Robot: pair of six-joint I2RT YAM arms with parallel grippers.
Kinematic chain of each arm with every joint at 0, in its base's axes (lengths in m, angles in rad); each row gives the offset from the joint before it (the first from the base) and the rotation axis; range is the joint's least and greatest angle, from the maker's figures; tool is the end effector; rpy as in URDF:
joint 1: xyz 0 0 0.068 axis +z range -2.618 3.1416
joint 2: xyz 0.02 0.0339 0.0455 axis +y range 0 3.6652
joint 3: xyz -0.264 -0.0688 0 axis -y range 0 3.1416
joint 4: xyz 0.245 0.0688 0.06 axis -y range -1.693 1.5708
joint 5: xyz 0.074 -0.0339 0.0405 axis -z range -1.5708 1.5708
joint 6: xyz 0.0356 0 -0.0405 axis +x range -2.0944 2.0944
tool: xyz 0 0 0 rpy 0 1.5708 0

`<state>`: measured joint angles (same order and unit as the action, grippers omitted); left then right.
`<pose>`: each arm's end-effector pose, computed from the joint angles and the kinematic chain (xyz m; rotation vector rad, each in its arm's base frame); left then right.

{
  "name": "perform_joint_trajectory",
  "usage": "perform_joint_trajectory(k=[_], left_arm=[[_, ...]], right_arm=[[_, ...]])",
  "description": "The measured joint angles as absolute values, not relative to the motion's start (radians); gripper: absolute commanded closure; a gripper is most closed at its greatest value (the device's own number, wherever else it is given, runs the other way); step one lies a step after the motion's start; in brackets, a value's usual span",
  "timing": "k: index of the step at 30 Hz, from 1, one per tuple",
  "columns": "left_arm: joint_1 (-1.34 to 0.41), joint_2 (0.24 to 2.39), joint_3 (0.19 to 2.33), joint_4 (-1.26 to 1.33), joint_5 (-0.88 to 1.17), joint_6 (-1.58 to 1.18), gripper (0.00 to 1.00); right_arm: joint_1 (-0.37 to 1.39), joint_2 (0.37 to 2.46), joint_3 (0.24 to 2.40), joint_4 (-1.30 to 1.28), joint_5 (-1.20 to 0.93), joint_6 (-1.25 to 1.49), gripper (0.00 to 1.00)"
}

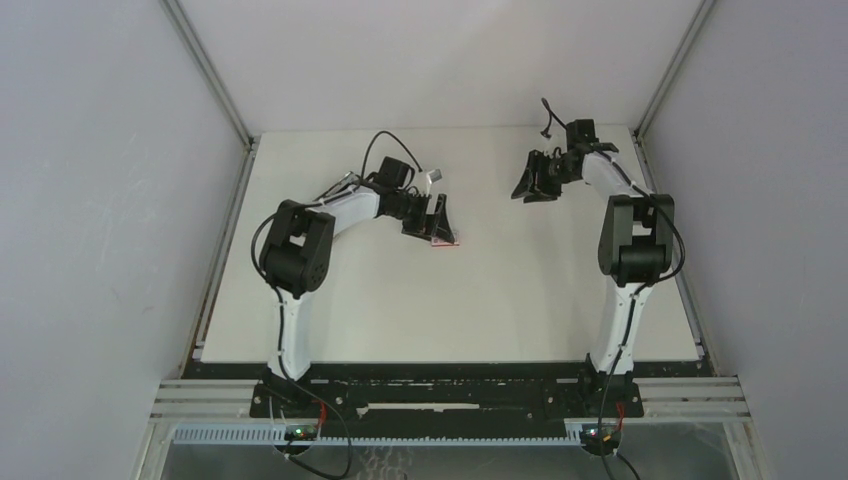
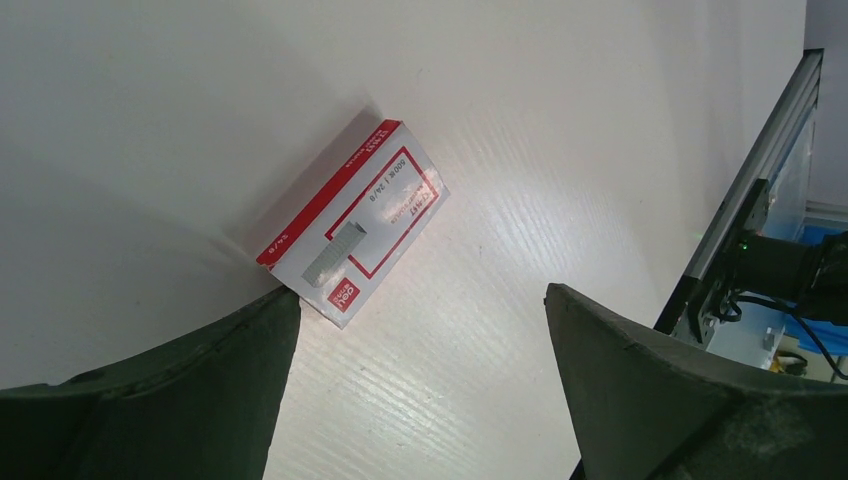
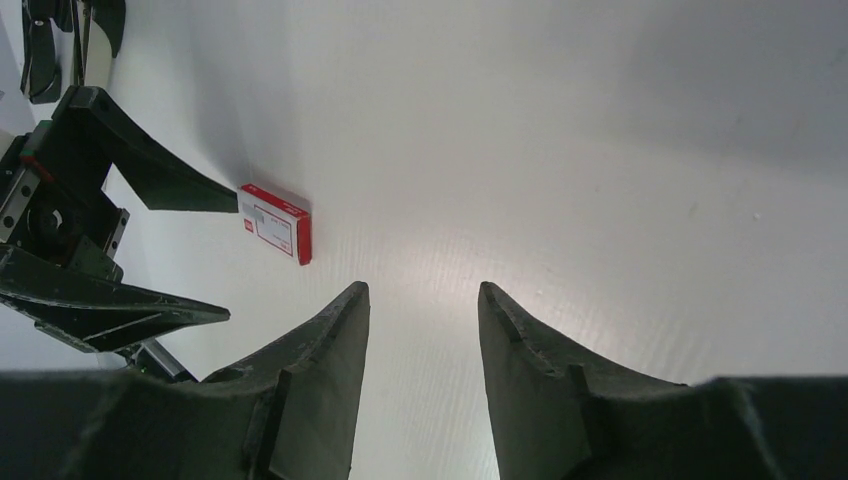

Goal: Unload the staples from the stapler

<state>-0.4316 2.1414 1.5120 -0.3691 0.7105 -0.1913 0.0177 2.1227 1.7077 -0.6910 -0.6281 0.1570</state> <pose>0.3996 -0.2096 0.1551 0.5899 2.5321 -1.1457 0.4525 0.0289 0.2025 -0.0184 2.6060 0.8944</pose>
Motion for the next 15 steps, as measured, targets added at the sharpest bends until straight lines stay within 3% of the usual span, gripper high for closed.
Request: perform_joint_trajectory(k=[8,15], left_arm=[[-0.44,2.141,1.512,-0.369,0.71,-0.191,0.0],[-0.4,2.113,1.519,-0.415,0.673,-0.163,0.0]], right_arm=[[-0.021,2.077,1.662,-0.694,-0.622,0.145,0.52],[-0.061,1.97,1.583,-0.717,-0.574,0.083,0.34]])
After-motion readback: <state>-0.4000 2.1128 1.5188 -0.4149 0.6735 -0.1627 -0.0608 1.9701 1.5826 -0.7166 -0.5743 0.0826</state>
